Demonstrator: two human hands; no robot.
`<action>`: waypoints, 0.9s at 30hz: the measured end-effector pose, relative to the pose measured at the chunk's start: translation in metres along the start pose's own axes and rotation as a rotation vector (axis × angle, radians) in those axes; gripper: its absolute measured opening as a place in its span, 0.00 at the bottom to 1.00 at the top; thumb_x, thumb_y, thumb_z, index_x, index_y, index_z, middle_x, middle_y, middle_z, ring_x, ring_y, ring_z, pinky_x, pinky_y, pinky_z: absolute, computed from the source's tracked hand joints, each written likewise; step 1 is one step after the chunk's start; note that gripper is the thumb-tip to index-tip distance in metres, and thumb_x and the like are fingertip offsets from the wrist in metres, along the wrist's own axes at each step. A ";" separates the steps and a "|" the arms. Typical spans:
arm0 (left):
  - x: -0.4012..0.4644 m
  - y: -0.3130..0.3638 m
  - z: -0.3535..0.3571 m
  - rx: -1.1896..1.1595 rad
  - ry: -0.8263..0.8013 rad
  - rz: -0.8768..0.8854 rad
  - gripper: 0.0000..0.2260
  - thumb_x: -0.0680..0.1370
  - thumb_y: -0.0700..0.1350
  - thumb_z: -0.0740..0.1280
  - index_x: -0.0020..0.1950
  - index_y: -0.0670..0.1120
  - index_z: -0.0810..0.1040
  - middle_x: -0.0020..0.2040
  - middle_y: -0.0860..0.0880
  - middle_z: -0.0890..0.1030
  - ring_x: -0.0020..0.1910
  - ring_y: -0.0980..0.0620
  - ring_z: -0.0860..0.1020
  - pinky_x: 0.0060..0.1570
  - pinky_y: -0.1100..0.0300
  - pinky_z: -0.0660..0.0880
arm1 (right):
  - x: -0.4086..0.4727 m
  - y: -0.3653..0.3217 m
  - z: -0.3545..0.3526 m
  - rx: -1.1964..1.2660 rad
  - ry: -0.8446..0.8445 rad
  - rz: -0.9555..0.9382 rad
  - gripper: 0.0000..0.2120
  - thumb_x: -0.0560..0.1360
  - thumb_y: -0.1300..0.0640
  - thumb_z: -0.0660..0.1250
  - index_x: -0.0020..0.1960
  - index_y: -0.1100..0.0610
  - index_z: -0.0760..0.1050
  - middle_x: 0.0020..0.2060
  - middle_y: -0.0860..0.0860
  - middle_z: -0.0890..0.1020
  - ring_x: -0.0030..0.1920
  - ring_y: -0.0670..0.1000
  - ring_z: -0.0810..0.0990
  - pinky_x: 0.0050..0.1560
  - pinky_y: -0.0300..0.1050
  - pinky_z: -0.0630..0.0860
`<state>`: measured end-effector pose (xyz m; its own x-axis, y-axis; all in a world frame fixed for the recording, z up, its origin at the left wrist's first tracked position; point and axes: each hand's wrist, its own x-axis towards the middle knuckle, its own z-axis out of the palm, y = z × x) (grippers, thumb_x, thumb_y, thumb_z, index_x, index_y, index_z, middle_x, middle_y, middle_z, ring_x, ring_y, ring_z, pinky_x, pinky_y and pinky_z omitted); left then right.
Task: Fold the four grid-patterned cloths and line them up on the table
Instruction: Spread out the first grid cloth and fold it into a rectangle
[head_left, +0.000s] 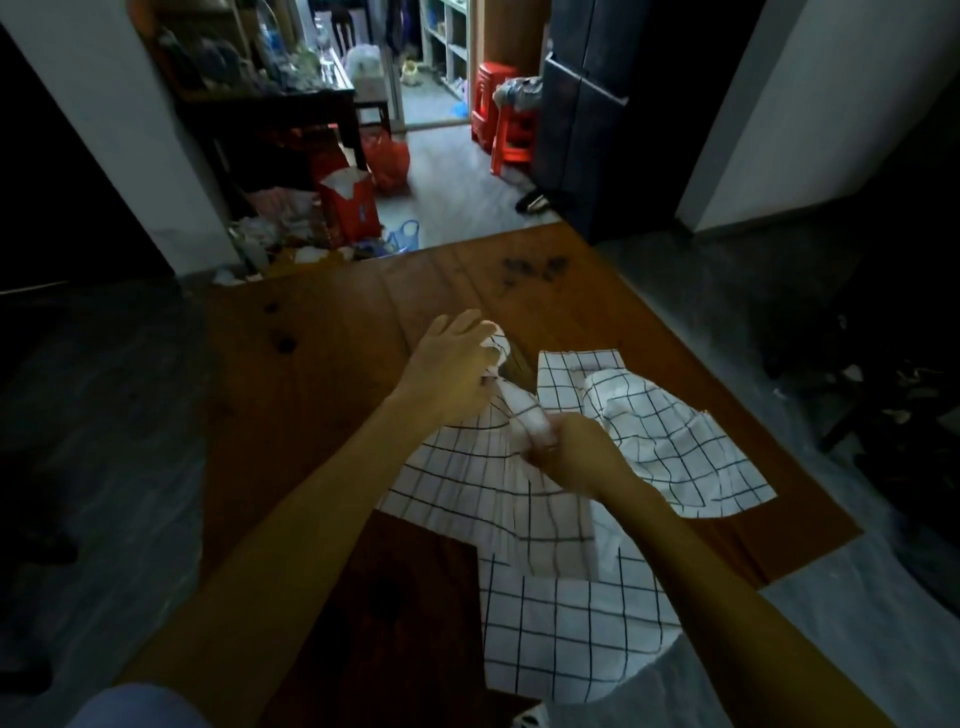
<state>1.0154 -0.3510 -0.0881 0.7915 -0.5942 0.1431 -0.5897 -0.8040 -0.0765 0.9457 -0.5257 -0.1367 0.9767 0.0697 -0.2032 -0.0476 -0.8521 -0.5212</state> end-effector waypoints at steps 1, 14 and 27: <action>-0.001 -0.007 -0.003 -0.003 0.038 -0.040 0.17 0.76 0.51 0.64 0.63 0.47 0.77 0.71 0.47 0.69 0.72 0.47 0.61 0.70 0.49 0.56 | 0.005 -0.003 -0.002 -0.032 0.010 0.022 0.07 0.77 0.53 0.65 0.47 0.56 0.78 0.38 0.52 0.81 0.39 0.51 0.80 0.44 0.49 0.78; -0.043 -0.077 -0.051 0.038 0.208 -0.409 0.14 0.72 0.43 0.69 0.57 0.46 0.78 0.60 0.42 0.77 0.61 0.43 0.73 0.63 0.46 0.67 | 0.092 -0.101 -0.070 -0.223 0.501 -0.504 0.14 0.72 0.64 0.67 0.56 0.54 0.80 0.50 0.53 0.83 0.50 0.56 0.80 0.47 0.48 0.74; -0.091 -0.061 -0.071 0.013 0.386 -0.531 0.08 0.71 0.37 0.70 0.49 0.43 0.80 0.42 0.44 0.82 0.42 0.44 0.78 0.54 0.52 0.69 | 0.071 -0.099 -0.071 -0.190 0.690 -0.838 0.12 0.66 0.66 0.72 0.49 0.57 0.81 0.45 0.55 0.84 0.48 0.58 0.81 0.56 0.50 0.71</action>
<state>0.9678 -0.2465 -0.0267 0.8588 -0.0668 0.5080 -0.1306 -0.9873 0.0910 1.0343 -0.4731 -0.0403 0.5944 0.4086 0.6927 0.6600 -0.7399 -0.1299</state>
